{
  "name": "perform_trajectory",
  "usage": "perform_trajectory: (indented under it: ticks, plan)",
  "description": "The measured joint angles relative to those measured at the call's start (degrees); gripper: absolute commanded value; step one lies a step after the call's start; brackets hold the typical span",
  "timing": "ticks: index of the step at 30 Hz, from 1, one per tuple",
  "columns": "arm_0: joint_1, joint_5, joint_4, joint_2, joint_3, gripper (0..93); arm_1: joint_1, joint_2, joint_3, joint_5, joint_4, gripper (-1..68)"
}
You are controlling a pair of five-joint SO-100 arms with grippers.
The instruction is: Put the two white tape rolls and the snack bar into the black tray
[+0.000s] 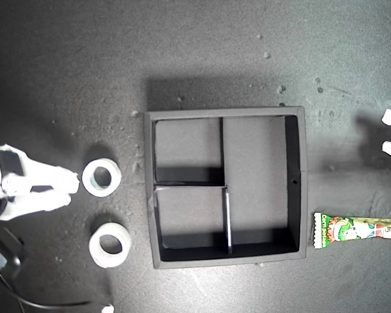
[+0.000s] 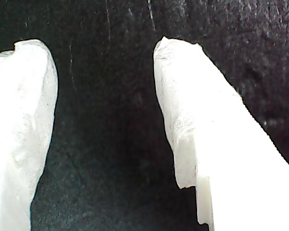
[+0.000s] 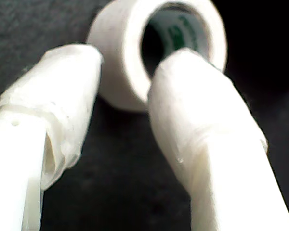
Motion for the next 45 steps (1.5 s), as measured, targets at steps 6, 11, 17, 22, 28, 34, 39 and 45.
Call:
perform_trajectory:
  ticks: [6,11,17,22,28,34,39,45]
  plan:
    - [-0.09,1.41,-0.88,0.0,0.0,11.7,2.11,0.0,0.0,16.08,1.49,9.7]
    - [-0.18,1.76,-0.88,0.0,0.0,12.6,3.78,0.0,0.0,16.61,1.49,-0.2]
    - [-0.18,3.16,-0.88,0.0,-0.79,13.0,5.8,0.0,0.0,-4.13,-0.7,-0.2]
    - [-0.18,5.8,-0.88,0.0,-4.75,11.8,2.02,0.0,0.0,-23.55,-8.0,1.6]
    - [0.35,10.02,-4.92,-11.78,-14.06,12.7,-5.36,0.0,0.0,-32.34,-14.68,0.7]
    - [-1.67,10.81,-4.92,-45.0,-30.67,14.8,-11.07,0.0,0.0,-36.04,-15.91,4.2]
    - [-1.76,10.28,-5.1,-61.61,-36.04,15.9,-12.04,0.0,0.0,-34.01,-14.5,4.0]
    - [-1.85,10.81,-5.8,-73.65,-43.33,15.8,-12.66,0.0,0.0,-30.06,-10.81,3.6]
